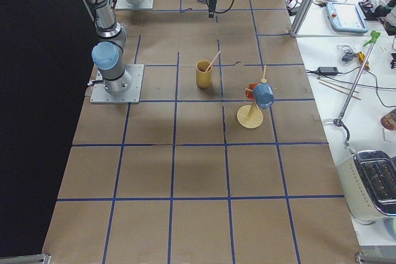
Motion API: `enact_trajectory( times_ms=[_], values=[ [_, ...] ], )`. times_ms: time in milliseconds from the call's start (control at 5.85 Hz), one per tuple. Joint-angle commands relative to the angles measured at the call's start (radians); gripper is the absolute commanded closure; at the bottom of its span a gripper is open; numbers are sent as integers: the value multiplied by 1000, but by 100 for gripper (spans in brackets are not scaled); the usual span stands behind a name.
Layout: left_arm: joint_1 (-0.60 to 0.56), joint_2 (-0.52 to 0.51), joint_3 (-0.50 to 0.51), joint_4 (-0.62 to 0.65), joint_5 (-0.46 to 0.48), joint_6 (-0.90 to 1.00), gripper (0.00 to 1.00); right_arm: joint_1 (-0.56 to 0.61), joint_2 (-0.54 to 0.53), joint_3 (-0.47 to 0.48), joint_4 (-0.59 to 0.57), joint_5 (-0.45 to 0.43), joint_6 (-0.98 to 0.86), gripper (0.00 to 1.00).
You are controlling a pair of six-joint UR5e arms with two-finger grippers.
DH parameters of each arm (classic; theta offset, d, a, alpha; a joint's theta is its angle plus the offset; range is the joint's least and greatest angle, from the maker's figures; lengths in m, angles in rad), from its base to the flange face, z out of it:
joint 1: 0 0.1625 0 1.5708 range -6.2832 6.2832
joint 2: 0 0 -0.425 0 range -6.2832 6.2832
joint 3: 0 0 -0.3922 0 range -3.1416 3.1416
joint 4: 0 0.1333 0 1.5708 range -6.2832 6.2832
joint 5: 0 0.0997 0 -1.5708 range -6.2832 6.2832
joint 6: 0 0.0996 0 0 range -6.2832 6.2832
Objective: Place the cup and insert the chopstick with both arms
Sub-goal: 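Grasp the light blue cup with left gripper while right gripper approaches chopstick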
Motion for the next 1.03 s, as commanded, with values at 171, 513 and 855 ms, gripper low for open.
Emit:
enact_trajectory(
  times_ms=[171,513,855],
  values=[
    [5,4,-3,-5,8,14,1,2,-2,0,0,1,3,0],
    [52,16,-58,-34,17,29,2,5,-1,0,0,-1,6,0],
    [134,48,-238,44,11,83,2,5,-1,0,0,-1,6,0]
  ],
)
